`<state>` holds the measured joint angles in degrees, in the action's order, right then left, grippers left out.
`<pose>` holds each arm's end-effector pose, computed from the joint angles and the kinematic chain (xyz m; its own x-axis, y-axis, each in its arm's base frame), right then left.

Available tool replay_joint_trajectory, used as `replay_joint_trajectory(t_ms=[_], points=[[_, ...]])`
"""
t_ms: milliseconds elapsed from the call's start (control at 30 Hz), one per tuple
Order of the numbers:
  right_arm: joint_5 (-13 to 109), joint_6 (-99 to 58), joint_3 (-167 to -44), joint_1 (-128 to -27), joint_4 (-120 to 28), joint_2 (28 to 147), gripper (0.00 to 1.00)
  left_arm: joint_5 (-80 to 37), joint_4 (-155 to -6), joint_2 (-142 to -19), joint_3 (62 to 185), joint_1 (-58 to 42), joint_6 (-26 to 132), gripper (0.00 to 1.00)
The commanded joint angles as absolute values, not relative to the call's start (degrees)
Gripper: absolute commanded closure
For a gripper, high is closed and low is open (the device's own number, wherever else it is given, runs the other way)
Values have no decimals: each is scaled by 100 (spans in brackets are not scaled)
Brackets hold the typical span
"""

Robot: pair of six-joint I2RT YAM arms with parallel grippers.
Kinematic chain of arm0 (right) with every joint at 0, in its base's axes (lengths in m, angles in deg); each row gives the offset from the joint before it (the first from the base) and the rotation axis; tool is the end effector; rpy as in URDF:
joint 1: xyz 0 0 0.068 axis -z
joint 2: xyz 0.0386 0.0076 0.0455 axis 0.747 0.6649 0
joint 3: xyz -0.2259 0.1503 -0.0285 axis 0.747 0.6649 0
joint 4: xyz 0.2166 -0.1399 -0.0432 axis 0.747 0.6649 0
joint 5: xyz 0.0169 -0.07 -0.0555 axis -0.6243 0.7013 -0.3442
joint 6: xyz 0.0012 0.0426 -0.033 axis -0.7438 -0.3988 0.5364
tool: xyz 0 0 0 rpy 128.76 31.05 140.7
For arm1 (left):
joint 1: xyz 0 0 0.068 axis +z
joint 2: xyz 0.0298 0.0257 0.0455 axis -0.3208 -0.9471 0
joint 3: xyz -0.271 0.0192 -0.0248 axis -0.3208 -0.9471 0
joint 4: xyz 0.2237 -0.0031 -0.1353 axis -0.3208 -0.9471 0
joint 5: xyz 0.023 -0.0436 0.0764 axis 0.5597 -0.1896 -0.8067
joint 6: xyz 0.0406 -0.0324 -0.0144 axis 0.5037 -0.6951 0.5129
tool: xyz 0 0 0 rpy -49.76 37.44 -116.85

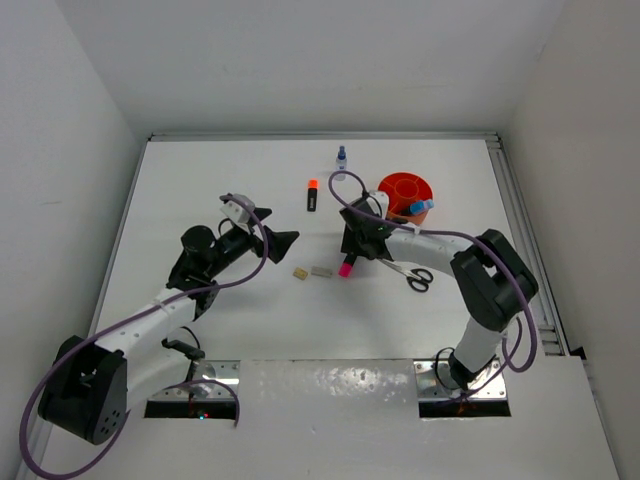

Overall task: Sort the stationery into containers
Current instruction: Pick up the pen from the center of the board.

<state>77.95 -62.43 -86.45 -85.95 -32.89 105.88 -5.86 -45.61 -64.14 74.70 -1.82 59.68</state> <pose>0.2805 0.1987 0.1614 -0.7302 0.3133 -0.6072 0.2377 0.9496 0.2041 0.2044 -0.0919 0.2474 -0.0447 -0.0723 -0.9964 0.6992 0.7101 -0.0829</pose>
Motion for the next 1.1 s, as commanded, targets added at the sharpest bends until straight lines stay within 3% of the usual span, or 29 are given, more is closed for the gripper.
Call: replay_joint_trajectory(t_ms=[0, 333, 800, 900, 1067], points=[[7687, -6415, -8940, -8630, -3281, 10727, 41, -632, -4271, -6235, 7445, -159, 5920, 0], [7388, -6336, -9265, -8630, -3228, 11167, 52, -755, -4446, -6068, 7393, -133, 6008, 0], [6790, -6415, -9608, -8630, -2824, 11738, 54, -826, -4288, -6138, 7393, -106, 6096, 0], [6799, -6345, -9608, -8621, -2798, 11826, 67, -799, -4288, -6156, 7402, -98, 6087, 0], [6790, -5723, -9538, -8586, -2824, 11765, 99, -825, -4349, -6103, 7402, -98, 6148, 0]])
